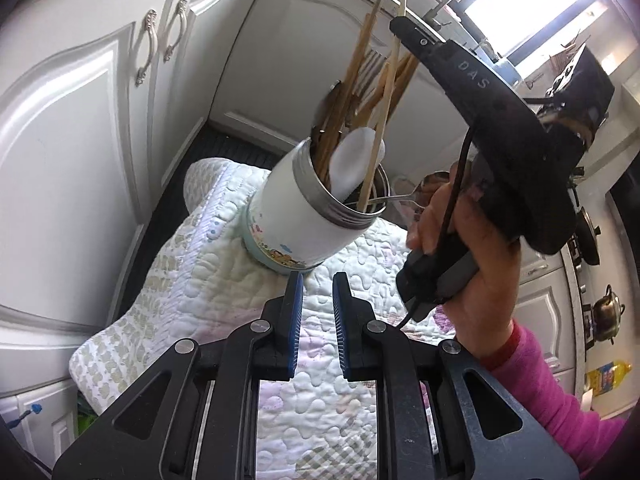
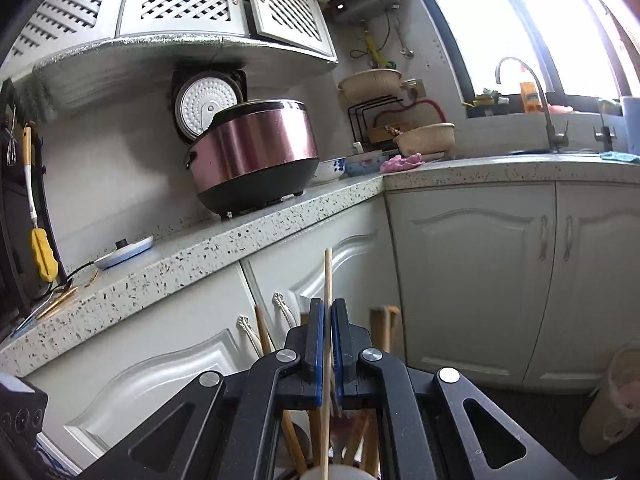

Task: Organize utensils
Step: 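Lower the chopstick into the jar with the right gripper while the left gripper drops the metal spoon in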

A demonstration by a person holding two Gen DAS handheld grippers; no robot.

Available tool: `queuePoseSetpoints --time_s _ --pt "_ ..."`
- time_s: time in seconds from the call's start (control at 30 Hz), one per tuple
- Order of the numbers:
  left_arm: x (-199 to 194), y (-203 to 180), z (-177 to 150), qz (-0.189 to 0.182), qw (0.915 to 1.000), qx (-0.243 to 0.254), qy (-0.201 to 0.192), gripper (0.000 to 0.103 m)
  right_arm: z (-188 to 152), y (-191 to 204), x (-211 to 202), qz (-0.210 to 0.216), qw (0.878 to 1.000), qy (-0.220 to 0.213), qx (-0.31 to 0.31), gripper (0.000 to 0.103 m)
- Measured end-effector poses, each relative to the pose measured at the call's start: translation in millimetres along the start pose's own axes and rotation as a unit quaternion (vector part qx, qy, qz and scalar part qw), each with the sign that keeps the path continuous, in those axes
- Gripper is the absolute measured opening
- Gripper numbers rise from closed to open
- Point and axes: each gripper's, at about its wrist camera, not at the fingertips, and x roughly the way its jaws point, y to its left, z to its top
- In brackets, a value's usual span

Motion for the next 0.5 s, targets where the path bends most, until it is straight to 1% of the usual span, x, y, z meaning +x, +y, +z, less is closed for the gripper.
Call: queuePoseSetpoints --time_s 0.13,0.3,0.4,0.5 --pt "0.7 -2.9 -2.5 -0.006 1.0000 0.003 0.001 0.013 -3.4 -9.5 -7.4 0.003 1.000 0.010 0.020 0.003" --pt "1.9 -2.1 -5.5 -0.008 1.0000 -0.005 0.000 0.013 -6.6 -5.8 -28.7 0.009 1.000 0.021 -0.001 0.003" --pt "2.8 -3.7 -7.5 -0.012 0.9999 -0.010 0.001 0.013 -10.9 -3.1 -35.9 0.016 0.999 0.041 -0.010 0.003" --pt "1.2 -5.5 -11.0 -0.018 0.9998 -0.013 0.000 0.016 -18.6 3.2 -38.4 0.017 0.997 0.063 -0.030 0.003"
